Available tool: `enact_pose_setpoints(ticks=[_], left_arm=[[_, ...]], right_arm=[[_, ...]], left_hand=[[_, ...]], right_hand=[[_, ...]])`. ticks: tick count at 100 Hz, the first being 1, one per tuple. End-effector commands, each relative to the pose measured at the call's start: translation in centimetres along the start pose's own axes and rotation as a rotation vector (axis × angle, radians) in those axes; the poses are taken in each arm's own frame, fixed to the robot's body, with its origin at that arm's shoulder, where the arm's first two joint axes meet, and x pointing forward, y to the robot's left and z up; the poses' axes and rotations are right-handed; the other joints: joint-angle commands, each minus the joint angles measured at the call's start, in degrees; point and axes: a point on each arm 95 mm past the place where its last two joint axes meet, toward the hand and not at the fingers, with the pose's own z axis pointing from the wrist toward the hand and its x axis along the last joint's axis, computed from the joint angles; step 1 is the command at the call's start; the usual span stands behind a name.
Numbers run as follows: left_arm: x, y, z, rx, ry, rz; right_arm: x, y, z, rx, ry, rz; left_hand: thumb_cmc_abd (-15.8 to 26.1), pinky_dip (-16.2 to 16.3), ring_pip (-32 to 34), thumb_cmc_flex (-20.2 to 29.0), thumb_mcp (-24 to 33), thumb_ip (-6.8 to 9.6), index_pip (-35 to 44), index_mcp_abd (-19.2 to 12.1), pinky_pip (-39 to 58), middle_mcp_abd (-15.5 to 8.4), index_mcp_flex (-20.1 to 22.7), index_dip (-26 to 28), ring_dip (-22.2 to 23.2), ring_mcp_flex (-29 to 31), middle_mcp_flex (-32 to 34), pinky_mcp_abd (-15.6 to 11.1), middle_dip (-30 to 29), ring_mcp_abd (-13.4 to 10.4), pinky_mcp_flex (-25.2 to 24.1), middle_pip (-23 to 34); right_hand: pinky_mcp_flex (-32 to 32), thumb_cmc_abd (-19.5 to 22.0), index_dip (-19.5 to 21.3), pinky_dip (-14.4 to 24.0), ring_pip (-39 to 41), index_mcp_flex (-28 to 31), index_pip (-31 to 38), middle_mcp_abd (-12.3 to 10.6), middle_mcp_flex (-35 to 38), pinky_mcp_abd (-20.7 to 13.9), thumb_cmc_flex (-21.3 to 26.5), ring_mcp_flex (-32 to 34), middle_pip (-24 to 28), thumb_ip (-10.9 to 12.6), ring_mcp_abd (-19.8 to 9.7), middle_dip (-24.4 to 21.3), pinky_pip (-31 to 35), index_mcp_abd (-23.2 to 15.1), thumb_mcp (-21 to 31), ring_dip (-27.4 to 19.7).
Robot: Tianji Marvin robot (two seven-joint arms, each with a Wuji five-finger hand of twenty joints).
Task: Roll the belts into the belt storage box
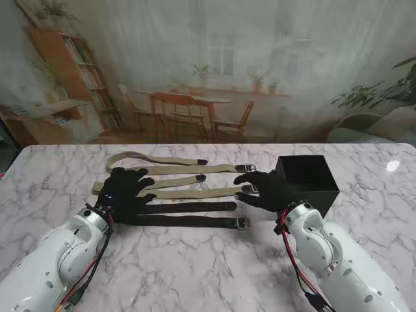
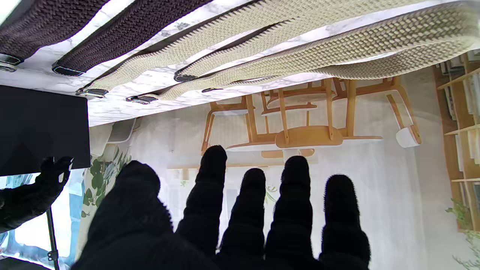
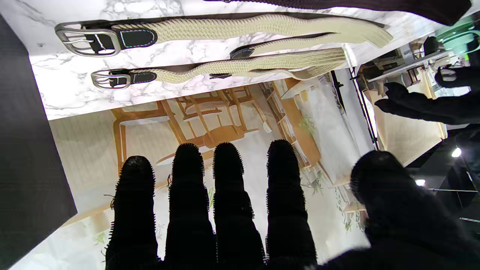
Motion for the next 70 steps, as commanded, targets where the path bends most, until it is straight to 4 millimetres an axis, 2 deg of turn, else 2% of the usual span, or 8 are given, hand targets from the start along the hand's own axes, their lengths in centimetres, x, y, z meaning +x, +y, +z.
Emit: enact_pose_setpoints(ticks=[1,45,70], left_arm=[[0.2,0.0,0.0,-0.011,0.003,-0.003],[0.1,0.1,0.2,-0.016,0.008,-0.014],[0.2,0.0,0.2,-0.016,0.015,-0.030]], right_arm=[[0.1,-0.1,-0.1,0.004,0.000,0.000],[0.2,-0.2,-0.3,0.003,-0.008,-0.014],[1.6,-0.1,-1.4,0.041,0.003,-0.065]], left_hand=[[2.4,1.0,1.0,1.3,-1.4,-1.22,0.6,1.0,1.1,0.4,0.4,0.0,0.3,0.2,1.0,0.8,0.5,0.6,-0.2,0.5],[2.4,1.0,0.9,1.3,-1.4,-1.21,0.6,1.0,1.1,0.4,0.4,0.0,0.3,0.2,1.1,0.8,0.5,0.5,-0.2,0.5],[2.5,1.0,0.9,1.3,-1.4,-1.21,0.5,0.9,1.0,0.4,0.2,-0.1,0.3,0.1,1.1,0.8,0.5,0.6,-0.3,0.5]], right_hand=[[-0.5,1.0,0.7,0.5,2.2,0.7,0.1,-0.7,1.0,-1.0,0.9,1.0,0.3,0.2,-1.0,0.2,0.5,-0.8,1.1,1.3],[-0.6,0.6,0.6,0.5,2.1,0.1,-0.1,-0.6,0.4,-1.0,0.9,0.7,0.2,0.1,-1.1,0.1,0.5,-0.8,1.1,1.3],[-1.1,-1.1,0.4,0.4,1.4,-2.0,-0.9,-0.3,-2.3,-1.4,0.3,-1.1,-0.5,0.0,-1.1,-0.1,0.1,-1.3,1.0,1.0]])
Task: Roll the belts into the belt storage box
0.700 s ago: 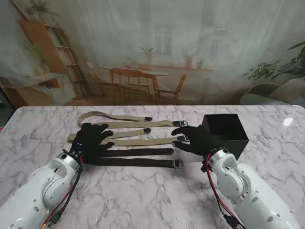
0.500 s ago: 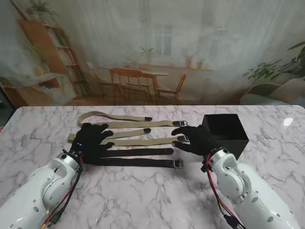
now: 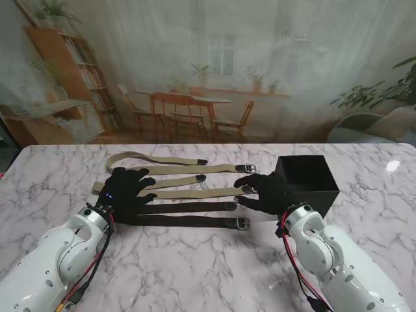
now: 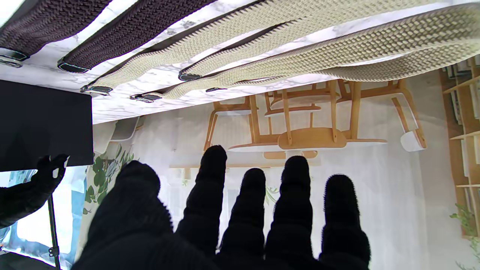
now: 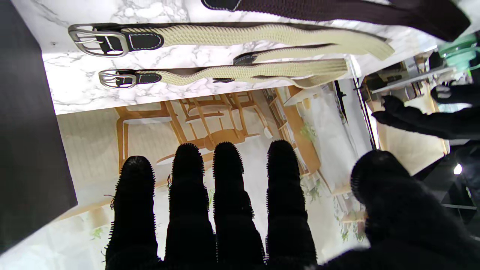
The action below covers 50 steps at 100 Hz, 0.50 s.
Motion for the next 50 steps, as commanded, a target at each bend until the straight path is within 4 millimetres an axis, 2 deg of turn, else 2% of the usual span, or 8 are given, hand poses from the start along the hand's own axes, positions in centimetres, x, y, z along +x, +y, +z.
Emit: enact_pose_setpoints(ticks=[1,20,33,50], left_arm=[[0.2,0.1,0.0,-0.012,0.007,-0.009],[0.1,0.1,-0.5,-0.009,-0.003,-0.010],[-0.2,0.2,-0.6,-0.007,-0.015,-0.010],[-0.2,0.3,-0.7,-0.016,-0.024,-0.006]], right_arm=[[0.9,-0.3,-0.7,0.024,0.009,-0.015],[1.3,-1.3,-0.9,0.108,0.018,-0.059],[1.6,-2.0,-0.6,0.157,0.034,-0.106],[2.0,-2.6,-0.5,0.201,0.061,-0.180]], left_hand=[[2.5,1.0,0.9,1.3,-1.4,-1.21,0.4,0.9,1.0,0.4,0.3,-0.1,0.3,0.2,1.1,0.8,0.5,0.6,-0.2,0.6],[2.4,1.0,0.9,1.4,-1.4,-1.21,0.6,1.0,1.0,0.5,0.5,0.0,0.3,0.2,1.2,0.8,0.5,0.5,-0.2,0.6],[2.5,1.0,0.9,1.3,-1.4,-1.21,0.5,1.0,1.0,0.5,0.5,0.0,0.3,0.1,1.2,0.8,0.5,0.6,-0.3,0.5],[2.4,1.0,1.0,1.4,-1.4,-1.20,0.6,1.1,1.1,0.5,0.5,0.0,0.3,0.2,1.2,0.8,0.5,0.5,-0.3,0.6]], right_hand=[[-1.1,-1.1,0.4,0.4,1.4,-1.9,-0.9,-0.3,-2.1,-1.4,0.2,-1.1,-0.7,0.0,-1.1,-0.2,0.1,-1.3,1.0,1.0],[-3.2,-4.5,0.3,0.2,0.2,-5.4,-2.0,0.5,-8.1,-2.2,-1.6,-5.0,-1.1,-0.4,-1.3,-0.3,-1.4,-2.5,1.9,0.4],[-5.5,-7.3,0.0,0.0,-0.6,-9.4,-3.6,0.8,-12.5,-2.6,-4.5,-8.0,-1.1,-1.1,-1.3,-0.4,-3.4,-1.7,2.1,0.0],[-5.9,-11.3,1.0,0.4,-0.9,-7.6,-2.2,1.9,-16.5,-3.1,-7.6,-10.1,0.1,-2.0,-1.2,-0.2,-5.0,-0.7,4.2,-0.3]])
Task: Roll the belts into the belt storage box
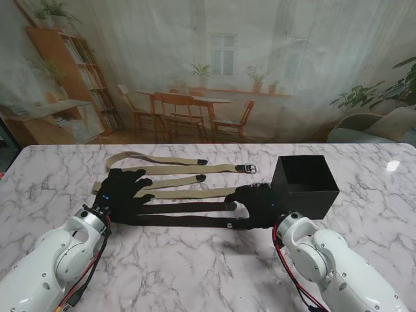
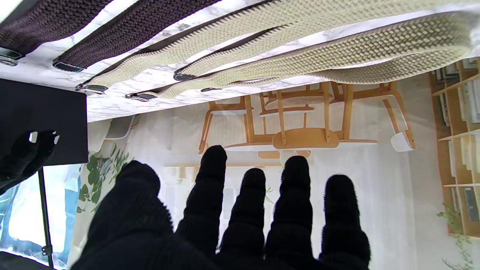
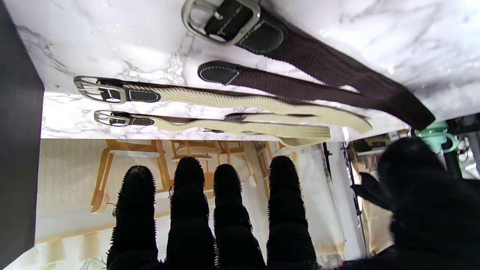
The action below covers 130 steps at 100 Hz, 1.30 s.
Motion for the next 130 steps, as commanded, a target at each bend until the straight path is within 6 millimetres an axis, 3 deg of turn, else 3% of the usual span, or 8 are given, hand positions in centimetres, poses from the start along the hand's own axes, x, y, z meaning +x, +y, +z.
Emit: enact_pose_setpoints(ticks=[1,20,78,93,130], left_arm=[[0.2,0.2,-0.1,-0.021,-0.004,0.002],[0.5,0.2,0.0,-0.026,0.000,0.007],[1.1,0.2,0.1,-0.041,0.007,0.018],[1.3,0.2,0.3,-0.049,0.012,0.021],[1.2,0.2,0.1,-0.044,0.007,0.019]], right_arm=[[0.1,-0.4,0.0,0.022,0.007,-0.026],[0.2,-1.2,0.0,0.045,0.025,-0.115],[1.5,-4.2,2.0,0.095,0.013,-0.161],[1.6,-4.6,2.2,0.100,0.004,-0.171],[1.9,-5.1,3.2,0.118,-0.018,-0.206]], left_hand=[[2.4,1.0,0.9,1.4,-1.4,-1.21,0.6,1.1,1.0,0.5,0.5,0.0,0.3,0.2,1.1,0.8,0.5,0.6,-0.3,0.5],[2.5,1.0,0.9,1.4,-1.4,-1.20,0.6,1.1,1.1,0.4,0.5,0.0,0.3,0.2,1.1,0.8,0.5,0.5,-0.2,0.6],[2.5,1.1,0.9,1.4,-1.4,-1.19,0.8,1.1,1.2,0.3,0.7,0.1,0.3,0.2,1.1,0.7,0.5,0.4,-0.2,0.7],[2.5,1.1,1.0,1.4,-1.4,-1.20,0.9,1.0,1.2,0.3,0.7,0.1,0.3,0.2,1.0,0.7,0.5,0.4,-0.2,0.7],[2.5,1.1,0.9,1.4,-1.4,-1.19,0.9,1.0,1.2,0.4,0.7,0.1,0.3,0.2,1.1,0.8,0.5,0.4,-0.2,0.7]], right_hand=[[-0.8,-2.3,1.0,0.4,-1.3,0.9,0.9,1.2,-2.8,-1.8,-2.6,-2.1,0.3,-1.4,-0.7,0.0,-1.2,-0.6,1.9,-0.3],[-0.9,-4.0,2.8,0.7,-1.0,5.3,3.9,1.8,-3.7,-1.9,-3.6,-2.8,0.8,-1.8,-0.4,-0.2,-1.2,-1.5,4.0,-0.5],[-3.2,-1.0,2.7,-0.1,-1.9,2.1,2.0,1.9,-7.4,-2.3,-2.6,-6.2,0.1,-1.5,-0.5,-1.8,-2.9,-1.0,1.6,-1.6],[-3.3,-0.3,2.1,-0.1,-1.6,-0.1,0.5,2.0,-7.7,-2.4,-2.1,-6.3,0.6,-1.3,-0.6,-2.0,-2.7,2.1,1.3,-1.6],[-3.2,1.9,0.9,0.0,-0.3,1.1,-1.6,2.1,-8.2,-2.5,-0.7,-6.2,2.4,-1.2,-0.7,-2.3,-1.5,7.8,0.6,-1.5]])
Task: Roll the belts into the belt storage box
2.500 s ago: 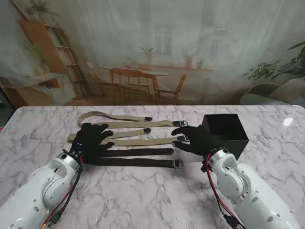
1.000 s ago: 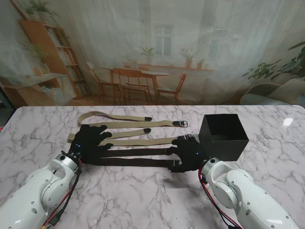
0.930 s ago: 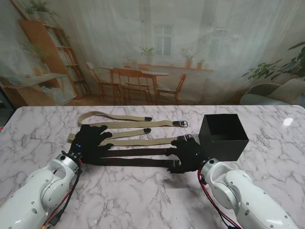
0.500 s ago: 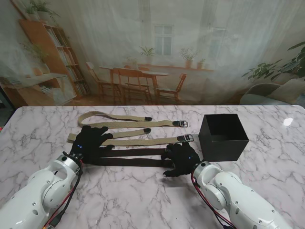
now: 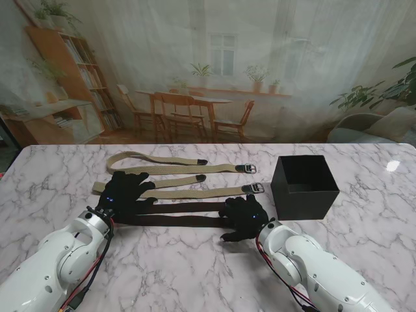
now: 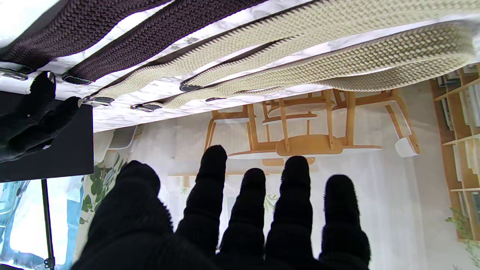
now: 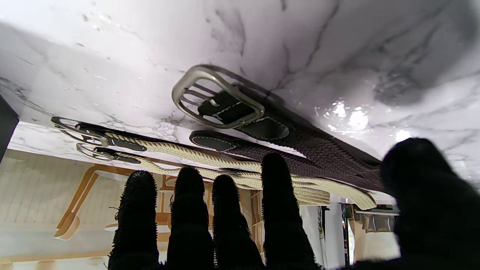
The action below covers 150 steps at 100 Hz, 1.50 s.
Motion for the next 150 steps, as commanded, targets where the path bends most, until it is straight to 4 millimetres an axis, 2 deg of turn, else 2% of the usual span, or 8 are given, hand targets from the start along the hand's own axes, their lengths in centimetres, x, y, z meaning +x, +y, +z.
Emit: enact_pose_setpoints(ticks=[1,21,35,69,96,109,128,150], left_arm=[[0.2,0.0,0.0,-0.009,0.002,-0.001],[0.2,0.0,0.0,-0.007,0.007,0.002],[0.2,0.0,0.0,-0.009,0.008,0.004],[0.3,0.0,0.1,-0.010,0.010,0.003],[0.3,0.0,0.1,-0.010,0.012,0.003],[0.3,0.0,0.1,-0.010,0.012,0.003],[0.4,0.1,0.1,-0.011,0.016,0.003],[0.4,0.1,0.2,-0.008,0.018,0.001]], right_arm=[[-0.1,-0.1,0.3,0.001,-0.014,0.002],[-0.1,-0.5,0.7,0.014,-0.037,-0.005],[-0.2,-0.8,0.9,0.028,-0.039,-0.010],[0.0,-1.3,1.2,0.048,-0.035,-0.021],[0.0,-1.5,1.4,0.062,-0.017,-0.046],[-0.1,-1.6,1.4,0.054,-0.019,-0.058],[-0.1,-1.8,1.4,0.026,-0.022,-0.070],[0.0,-1.9,1.5,-0.009,0.002,-0.058]], left_hand=[[2.5,1.1,0.9,1.4,-1.4,-1.19,0.6,1.0,1.2,0.4,0.7,0.1,0.3,0.2,1.0,0.8,0.5,0.4,-0.2,0.7],[2.5,1.1,0.9,1.4,-1.4,-1.20,0.6,1.0,1.2,0.3,0.7,0.1,0.3,0.2,1.1,0.8,0.5,0.4,-0.2,0.7],[2.5,1.1,0.9,1.4,-1.4,-1.19,0.6,1.0,1.2,0.4,0.7,0.1,0.3,0.2,1.0,0.8,0.5,0.4,-0.2,0.6],[2.5,1.1,0.9,1.3,-1.4,-1.20,0.6,1.0,1.2,0.4,0.7,0.1,0.3,0.2,0.8,0.7,0.4,0.4,-0.2,0.6],[2.5,1.1,0.9,1.4,-1.4,-1.19,0.6,1.0,1.2,0.4,0.7,0.1,0.3,0.2,0.6,0.8,0.4,0.3,-0.2,0.5],[2.4,1.1,1.0,1.4,-1.4,-1.18,0.7,1.0,1.3,0.4,0.8,0.1,0.3,0.2,0.6,0.7,0.4,0.3,-0.1,0.5],[2.4,1.1,1.0,1.4,-1.4,-1.18,0.7,1.0,1.3,0.4,0.8,0.1,0.3,0.2,0.3,0.7,0.4,0.3,-0.1,0.5],[2.4,1.1,1.0,1.4,-1.4,-1.18,0.7,1.1,1.4,0.4,0.7,0.1,0.3,0.1,0.1,0.6,0.4,0.2,-0.1,0.5]], right_hand=[[-0.8,2.0,-1.1,-0.1,-0.2,-0.5,-1.5,1.0,-1.9,-1.1,0.4,-1.3,1.9,-0.2,-0.5,-0.6,0.4,2.8,-1.4,-1.0],[-0.8,2.8,-1.2,-0.1,0.4,1.2,-1.6,1.1,-2.0,-1.2,1.8,-1.2,2.5,0.1,-0.5,-0.7,1.0,3.9,-0.8,-0.9],[-0.9,3.0,2.2,-0.4,0.9,1.2,2.8,0.9,-2.5,-1.3,2.3,-1.5,3.2,0.1,-0.7,-0.9,1.6,-1.2,0.1,-1.0],[-0.4,0.8,8.1,-0.9,1.6,3.0,13.0,0.6,-1.8,-1.1,4.4,-0.9,4.2,-0.2,-0.8,-0.7,2.5,-4.7,5.1,-1.2],[1.5,-9.3,15.0,-2.4,2.3,1.8,26.9,-0.6,5.0,0.2,4.7,1.9,7.4,-1.8,-0.3,2.1,4.0,-12.2,16.4,-1.7],[3.1,-14.6,17.5,-2.5,3.2,2.0,32.0,-1.1,8.0,0.5,6.3,4.2,8.6,-2.8,-0.1,4.0,5.7,-17.4,17.4,-1.3],[5.6,-20.1,17.2,-2.9,6.3,2.3,40.2,-3.9,15.6,1.8,10.9,10.5,11.0,-7.9,-1.1,7.5,8.1,-24.1,17.7,0.9],[8.6,-23.4,20.1,-3.9,11.3,6.9,47.5,-11.5,33.4,3.6,16.2,23.9,14.7,-10.5,-6.1,11.8,9.2,-31.3,22.3,5.8]])
